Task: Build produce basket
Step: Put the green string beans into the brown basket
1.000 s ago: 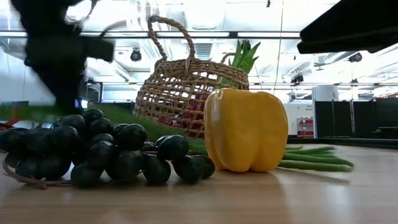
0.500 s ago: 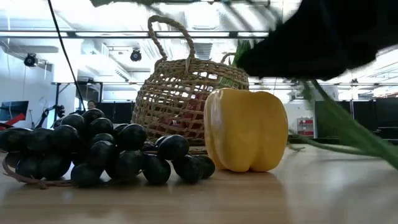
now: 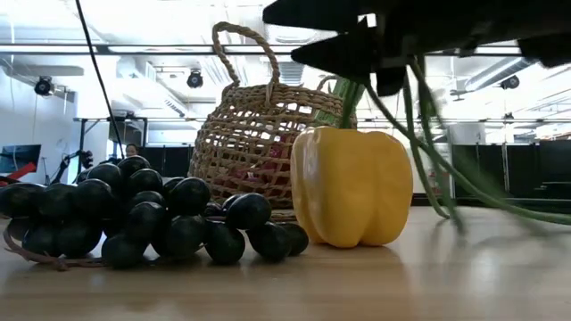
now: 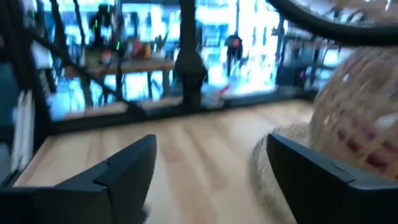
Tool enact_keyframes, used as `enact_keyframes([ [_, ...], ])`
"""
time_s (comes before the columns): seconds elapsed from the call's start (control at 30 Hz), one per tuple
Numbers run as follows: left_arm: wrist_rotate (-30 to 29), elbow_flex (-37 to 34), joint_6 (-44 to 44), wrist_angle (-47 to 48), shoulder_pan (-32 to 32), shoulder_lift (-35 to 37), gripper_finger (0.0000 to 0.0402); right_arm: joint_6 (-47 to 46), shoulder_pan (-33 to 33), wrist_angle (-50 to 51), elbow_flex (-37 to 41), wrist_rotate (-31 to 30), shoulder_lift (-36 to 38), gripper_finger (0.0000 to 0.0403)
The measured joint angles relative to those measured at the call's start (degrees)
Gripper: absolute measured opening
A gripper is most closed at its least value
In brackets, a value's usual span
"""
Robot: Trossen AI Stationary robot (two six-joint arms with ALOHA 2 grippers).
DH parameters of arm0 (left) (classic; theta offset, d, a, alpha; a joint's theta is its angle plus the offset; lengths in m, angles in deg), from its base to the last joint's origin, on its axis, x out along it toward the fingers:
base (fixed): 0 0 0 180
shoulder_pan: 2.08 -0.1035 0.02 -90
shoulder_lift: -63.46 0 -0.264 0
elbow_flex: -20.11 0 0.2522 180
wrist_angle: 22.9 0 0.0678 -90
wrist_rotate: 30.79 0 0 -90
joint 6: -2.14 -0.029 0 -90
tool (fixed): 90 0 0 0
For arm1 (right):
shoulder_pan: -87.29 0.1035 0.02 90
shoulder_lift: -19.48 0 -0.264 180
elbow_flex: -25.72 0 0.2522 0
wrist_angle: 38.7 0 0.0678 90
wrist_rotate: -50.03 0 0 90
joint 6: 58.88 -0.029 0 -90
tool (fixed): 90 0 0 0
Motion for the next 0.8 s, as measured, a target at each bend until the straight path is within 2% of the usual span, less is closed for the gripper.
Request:
enact_keyframes([
  [0.2, 0.0, -2.6, 0.6, 1.1, 0.4, 0.1, 0.0013, 11.4, -1.8, -20.0, 3.4, 5.2, 0.2, 0.0321],
  [0.4, 0.0, -5.7, 3.5, 1.1, 0.8, -0.3, 0.0013, 13.8, -2.9, -21.7, 4.2, 5.8, 2.2, 0.0314],
  [0.53, -1.4, -6.7, 3.5, 0.9, 1.2, -0.3, 0.0013, 8.2, -3.3, -20.4, 4.6, 5.6, 3.6, 0.0313],
  [0.7, -4.1, -6.0, 2.8, 0.6, 1.2, 0.1, 0.0014, -6.6, -3.9, -8.5, 4.8, 18.4, 4.3, 0.0311],
  [0.73, -4.6, -5.7, 2.2, 0.6, 1.2, 0.1, 0.0014, -9.8, -4.3, -5.9, 4.5, 19.8, 4.3, 0.0311],
  [0.8, -5.0, -5.5, 1.4, -0.5, 1.2, 0.1, 0.0014, -13.5, -5.6, -3.1, 3.8, 18.9, 3.4, 0.0311],
])
